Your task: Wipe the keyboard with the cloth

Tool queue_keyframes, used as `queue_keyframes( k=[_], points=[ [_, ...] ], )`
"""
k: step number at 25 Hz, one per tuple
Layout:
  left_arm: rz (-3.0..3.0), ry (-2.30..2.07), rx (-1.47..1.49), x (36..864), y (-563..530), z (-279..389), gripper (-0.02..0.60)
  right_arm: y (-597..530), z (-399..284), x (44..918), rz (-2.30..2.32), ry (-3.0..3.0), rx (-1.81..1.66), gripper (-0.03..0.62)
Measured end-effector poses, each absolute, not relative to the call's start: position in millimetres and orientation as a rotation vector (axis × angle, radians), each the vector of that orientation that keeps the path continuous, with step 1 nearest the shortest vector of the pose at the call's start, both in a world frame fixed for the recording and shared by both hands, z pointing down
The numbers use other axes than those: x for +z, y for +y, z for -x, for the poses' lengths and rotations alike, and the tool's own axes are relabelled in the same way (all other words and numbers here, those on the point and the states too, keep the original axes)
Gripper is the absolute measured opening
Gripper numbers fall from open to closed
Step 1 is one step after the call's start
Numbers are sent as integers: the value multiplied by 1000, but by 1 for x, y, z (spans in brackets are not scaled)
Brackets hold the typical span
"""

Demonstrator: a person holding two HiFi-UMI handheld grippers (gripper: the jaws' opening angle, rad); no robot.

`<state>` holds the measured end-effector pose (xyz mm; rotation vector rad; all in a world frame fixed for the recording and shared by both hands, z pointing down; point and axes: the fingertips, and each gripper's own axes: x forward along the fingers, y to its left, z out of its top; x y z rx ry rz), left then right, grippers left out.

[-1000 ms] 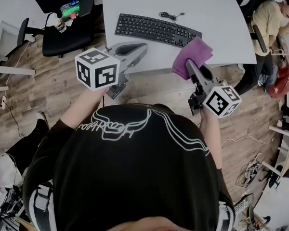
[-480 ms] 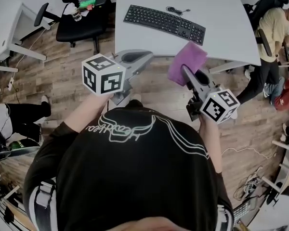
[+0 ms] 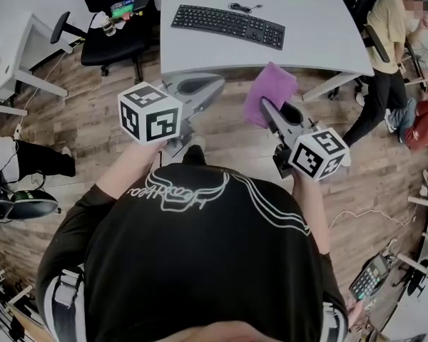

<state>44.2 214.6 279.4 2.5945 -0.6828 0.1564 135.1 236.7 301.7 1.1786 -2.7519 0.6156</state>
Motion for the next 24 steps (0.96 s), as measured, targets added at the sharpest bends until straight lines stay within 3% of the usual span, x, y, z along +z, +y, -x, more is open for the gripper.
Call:
queue_keyframes(
  k=[24],
  points=[
    [-2609,-651,161,278,243,-63,5,266,-148,298,-1211,-2753,638,61]
  ],
)
